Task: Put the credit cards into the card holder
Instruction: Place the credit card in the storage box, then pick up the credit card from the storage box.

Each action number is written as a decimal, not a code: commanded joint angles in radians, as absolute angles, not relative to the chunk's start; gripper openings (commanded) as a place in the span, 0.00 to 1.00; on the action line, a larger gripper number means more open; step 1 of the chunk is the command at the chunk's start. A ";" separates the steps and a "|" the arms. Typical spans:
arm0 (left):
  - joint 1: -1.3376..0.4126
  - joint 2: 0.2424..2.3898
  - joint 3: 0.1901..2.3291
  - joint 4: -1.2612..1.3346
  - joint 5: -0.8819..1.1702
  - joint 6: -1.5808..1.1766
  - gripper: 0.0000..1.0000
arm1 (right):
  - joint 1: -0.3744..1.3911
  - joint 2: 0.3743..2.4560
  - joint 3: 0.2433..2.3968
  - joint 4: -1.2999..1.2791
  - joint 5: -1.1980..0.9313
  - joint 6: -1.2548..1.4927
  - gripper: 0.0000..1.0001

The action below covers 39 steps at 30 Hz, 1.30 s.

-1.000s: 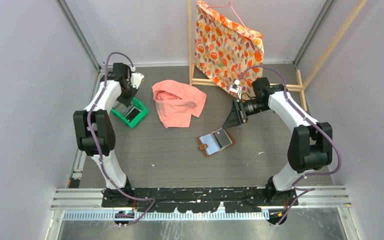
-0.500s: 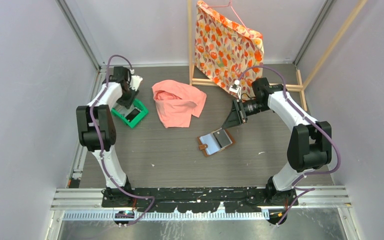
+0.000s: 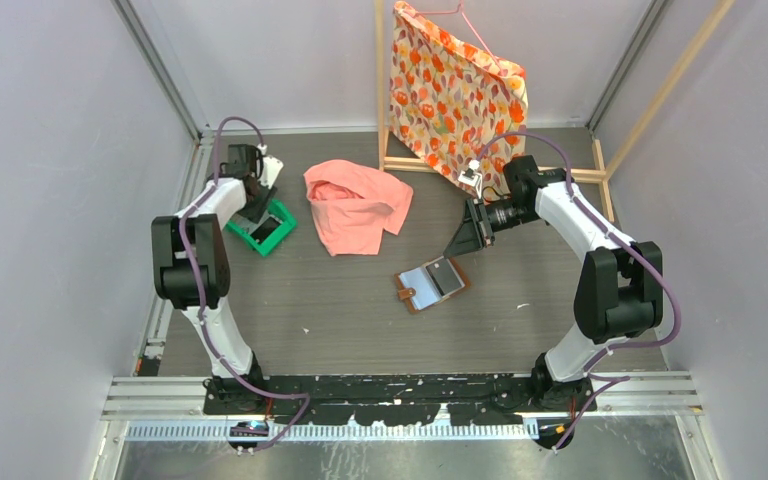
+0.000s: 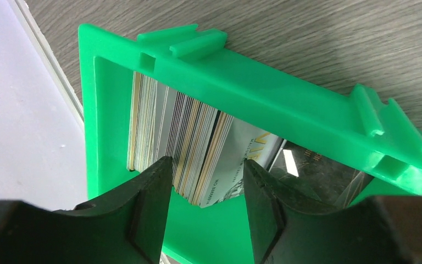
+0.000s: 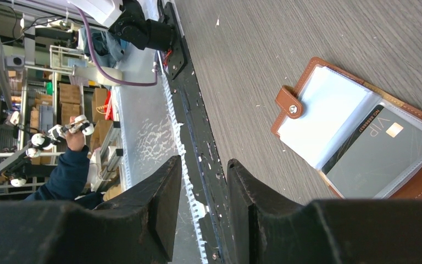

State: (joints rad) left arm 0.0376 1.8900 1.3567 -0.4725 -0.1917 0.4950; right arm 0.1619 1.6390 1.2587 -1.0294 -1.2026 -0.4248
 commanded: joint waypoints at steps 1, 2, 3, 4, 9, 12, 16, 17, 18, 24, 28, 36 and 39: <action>0.035 1.849 1.340 -0.367 -0.228 0.517 0.53 | 0.168 1.632 1.291 -1.041 -1.235 -0.448 0.42; 0.034 1.852 1.336 -0.358 -0.238 0.517 0.55 | 0.168 1.631 1.292 -1.040 -1.235 -0.449 0.41; 0.032 1.852 1.330 -0.343 -0.248 0.518 0.57 | 0.167 1.631 1.291 -1.040 -1.236 -0.449 0.41; 0.030 1.853 1.319 -0.326 -0.260 0.520 0.57 | 0.167 1.632 1.292 -1.040 -1.236 -0.449 0.42; 0.019 1.856 1.275 -0.252 -0.312 0.536 0.58 | 0.167 1.633 1.293 -1.043 -1.239 -0.451 0.41; 0.014 1.857 1.271 -0.241 -0.328 0.539 0.57 | 0.168 1.633 1.292 -1.046 -1.241 -0.454 0.42; 0.014 1.844 1.273 -0.237 -0.350 0.542 0.53 | 0.168 1.631 1.294 -1.052 -1.242 -0.461 0.41; 0.015 1.839 1.272 -0.235 -0.355 0.542 0.52 | 0.169 1.632 1.294 -1.053 -1.244 -0.464 0.41; 0.015 1.835 1.272 -0.233 -0.360 0.544 0.51 | 0.167 1.631 1.294 -1.054 -1.244 -0.465 0.41; 0.015 1.822 1.272 -0.227 -0.371 0.549 0.38 | 0.168 1.633 1.295 -1.057 -1.244 -0.468 0.42; 0.015 1.828 1.273 -0.227 -0.371 0.550 0.30 | 0.168 1.633 1.295 -1.059 -1.244 -0.470 0.41; 0.015 1.830 1.276 -0.229 -0.373 0.551 0.16 | 0.168 1.633 1.295 -1.060 -1.244 -0.471 0.41; 0.016 1.829 1.276 -0.229 -0.376 0.551 0.09 | 0.168 1.633 1.296 -1.062 -1.244 -0.473 0.42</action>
